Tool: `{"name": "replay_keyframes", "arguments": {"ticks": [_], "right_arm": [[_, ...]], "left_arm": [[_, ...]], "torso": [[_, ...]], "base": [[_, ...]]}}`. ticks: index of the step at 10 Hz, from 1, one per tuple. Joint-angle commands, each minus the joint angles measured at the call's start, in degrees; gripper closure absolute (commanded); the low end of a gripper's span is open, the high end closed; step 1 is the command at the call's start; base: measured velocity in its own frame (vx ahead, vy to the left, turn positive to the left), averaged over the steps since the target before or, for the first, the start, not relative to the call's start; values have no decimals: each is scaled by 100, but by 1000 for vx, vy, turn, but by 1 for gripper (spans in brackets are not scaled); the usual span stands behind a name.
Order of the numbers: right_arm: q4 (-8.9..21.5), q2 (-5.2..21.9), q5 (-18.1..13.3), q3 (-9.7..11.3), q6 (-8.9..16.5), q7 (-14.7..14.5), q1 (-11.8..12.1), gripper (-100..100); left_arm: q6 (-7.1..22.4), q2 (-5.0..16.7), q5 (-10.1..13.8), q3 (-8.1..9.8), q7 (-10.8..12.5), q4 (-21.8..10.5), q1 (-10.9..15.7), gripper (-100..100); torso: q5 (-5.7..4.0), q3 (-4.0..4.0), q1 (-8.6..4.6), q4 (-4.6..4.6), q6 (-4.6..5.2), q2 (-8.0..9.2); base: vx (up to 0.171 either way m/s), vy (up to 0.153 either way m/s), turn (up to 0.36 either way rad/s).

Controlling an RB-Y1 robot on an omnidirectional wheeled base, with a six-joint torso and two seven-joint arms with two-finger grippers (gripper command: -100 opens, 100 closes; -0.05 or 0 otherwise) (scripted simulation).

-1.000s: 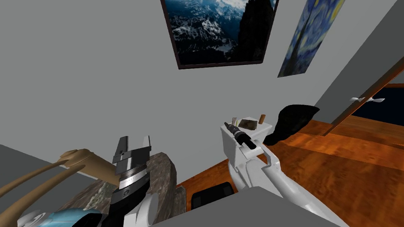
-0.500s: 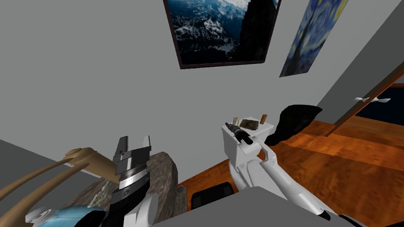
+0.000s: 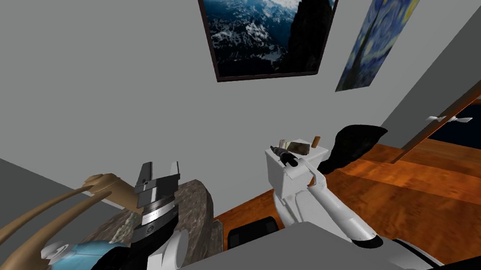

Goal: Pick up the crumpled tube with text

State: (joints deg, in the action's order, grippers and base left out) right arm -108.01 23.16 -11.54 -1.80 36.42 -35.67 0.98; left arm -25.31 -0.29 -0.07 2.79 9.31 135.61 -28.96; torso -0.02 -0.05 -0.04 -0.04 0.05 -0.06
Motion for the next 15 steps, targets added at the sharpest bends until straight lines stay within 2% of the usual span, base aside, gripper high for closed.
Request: {"name": "replay_keyframes", "arguments": {"ticks": [1,4,7,10,11,12,13,14,15], "right_arm": [[97,105,-42,-8,267,-108,-119,-100],[336,358,-139,-25,784,-345,-395,-100],[510,568,-213,-38,1181,-527,-605,-100],[625,727,-265,-47,1461,-656,-751,-100],[604,695,-252,-49,1375,-620,-708,-100],[610,700,-255,-49,1396,-630,-714,0],[808,741,32,-224,1204,-915,-743,-100],[808,741,197,-224,1204,-1046,-743,-100],[808,741,235,-224,1204,-1148,-743,-100]], "left_arm": [[0,0,0,0,0,0,0,0],[0,0,0,0,0,0,0,0],[0,0,0,0,0,0,0,0],[0,0,0,0,0,0,0,0],[0,0,0,0,0,0,0,0],[0,0,0,0,0,0,0,0],[0,0,0,0,0,0,0,0],[0,0,0,0,0,0,-1,0],[0,0,0,0,0,0,-1,0]], "torso": [[0,0,0,0,0,0],[0,-1,1,0,-1,-1],[1,1,-1,1,2,1],[0,2,-3,1,2,2],[0,2,-3,1,2,3],[-1,2,-5,1,2,3],[-1,2,-6,1,2,3],[1,-5,7,-1,7,-10],[5,-10,22,-4,1,-18]], "base": [[1,14,13],[1,19,23],[1,17,15],[0,11,12],[0,0,0],[0,0,0],[49,50,-163],[67,87,-101],[39,55,5]]}}
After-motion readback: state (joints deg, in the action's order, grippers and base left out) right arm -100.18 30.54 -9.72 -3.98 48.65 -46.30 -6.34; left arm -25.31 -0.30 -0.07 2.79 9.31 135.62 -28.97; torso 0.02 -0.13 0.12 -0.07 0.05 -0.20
